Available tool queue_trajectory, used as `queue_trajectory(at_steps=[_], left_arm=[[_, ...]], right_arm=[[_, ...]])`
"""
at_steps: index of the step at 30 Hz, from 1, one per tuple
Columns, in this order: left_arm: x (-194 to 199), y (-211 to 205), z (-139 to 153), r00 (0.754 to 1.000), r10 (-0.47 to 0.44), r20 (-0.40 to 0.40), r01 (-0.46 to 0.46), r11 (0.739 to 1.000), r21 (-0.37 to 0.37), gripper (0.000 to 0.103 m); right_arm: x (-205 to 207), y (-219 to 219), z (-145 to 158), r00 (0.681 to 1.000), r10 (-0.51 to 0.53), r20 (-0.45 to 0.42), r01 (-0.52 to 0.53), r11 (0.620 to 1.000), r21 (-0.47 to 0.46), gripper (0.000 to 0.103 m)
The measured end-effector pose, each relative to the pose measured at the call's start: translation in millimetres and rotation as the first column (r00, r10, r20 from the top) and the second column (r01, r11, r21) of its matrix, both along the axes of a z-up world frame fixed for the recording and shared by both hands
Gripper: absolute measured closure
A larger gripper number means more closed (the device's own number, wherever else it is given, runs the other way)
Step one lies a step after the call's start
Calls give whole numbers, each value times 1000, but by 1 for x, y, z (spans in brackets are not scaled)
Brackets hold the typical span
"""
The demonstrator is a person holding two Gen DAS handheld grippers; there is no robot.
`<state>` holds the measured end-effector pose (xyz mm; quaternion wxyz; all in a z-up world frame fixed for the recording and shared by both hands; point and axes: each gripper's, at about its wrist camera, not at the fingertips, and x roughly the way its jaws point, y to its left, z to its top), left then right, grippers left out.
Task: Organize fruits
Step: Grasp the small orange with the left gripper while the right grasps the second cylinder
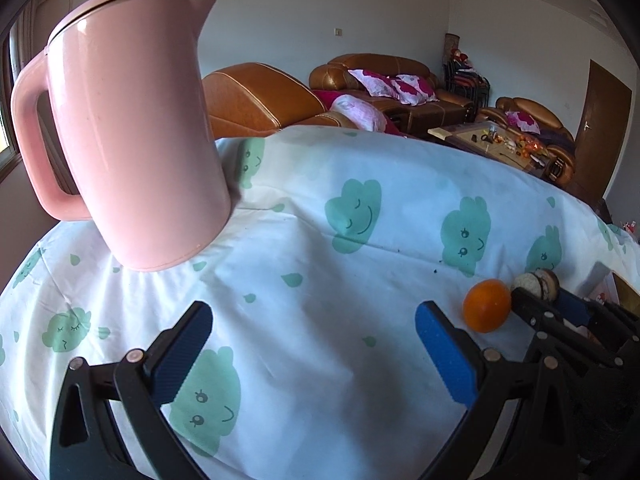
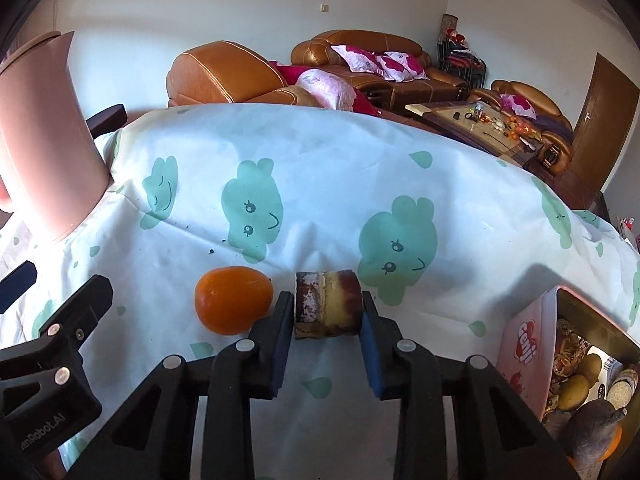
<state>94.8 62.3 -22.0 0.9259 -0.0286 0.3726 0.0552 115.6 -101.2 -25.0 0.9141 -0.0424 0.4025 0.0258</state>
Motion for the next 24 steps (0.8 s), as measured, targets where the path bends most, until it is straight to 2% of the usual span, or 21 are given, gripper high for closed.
queue_trajectory(at_steps=[5, 8, 10, 12, 14, 17, 19, 22, 24], left_arm=[[-2, -5, 5, 997, -72, 29, 72, 997, -10, 0], [-4, -17, 10, 987, -144, 74, 143, 990, 6, 0], [-3, -28, 12, 977, -198, 78, 197, 980, 11, 1], [0, -38, 13, 967, -244, 77, 243, 970, 13, 10], [5, -49, 16, 953, -298, 61, 298, 954, 9, 14], [15, -68, 15, 930, -365, 28, 365, 931, 10, 15], [23, -81, 13, 919, -395, 4, 394, 919, 18, 21], [38, -94, 4, 910, -409, -59, 411, 911, 23, 37], [46, -97, -4, 914, -394, -98, 398, 917, 18, 55]], right_arm=[[-21, -2, 18, 985, -74, 155, 78, 997, -17, 70], [-34, -10, 28, 964, -118, 238, 117, 993, 18, 70], [-32, -14, 34, 956, -137, 261, 133, 991, 30, 70], [-34, -17, 36, 948, -157, 276, 152, 988, 38, 70], [-36, -23, 37, 938, -192, 288, 181, 981, 64, 70], [-36, -37, 36, 932, -240, 271, 215, 969, 120, 70], [-36, -42, 34, 930, -261, 259, 228, 962, 151, 70], [-36, -41, 34, 929, -259, 265, 227, 963, 147, 70], [-38, -37, 34, 931, -247, 270, 218, 967, 134, 70]])
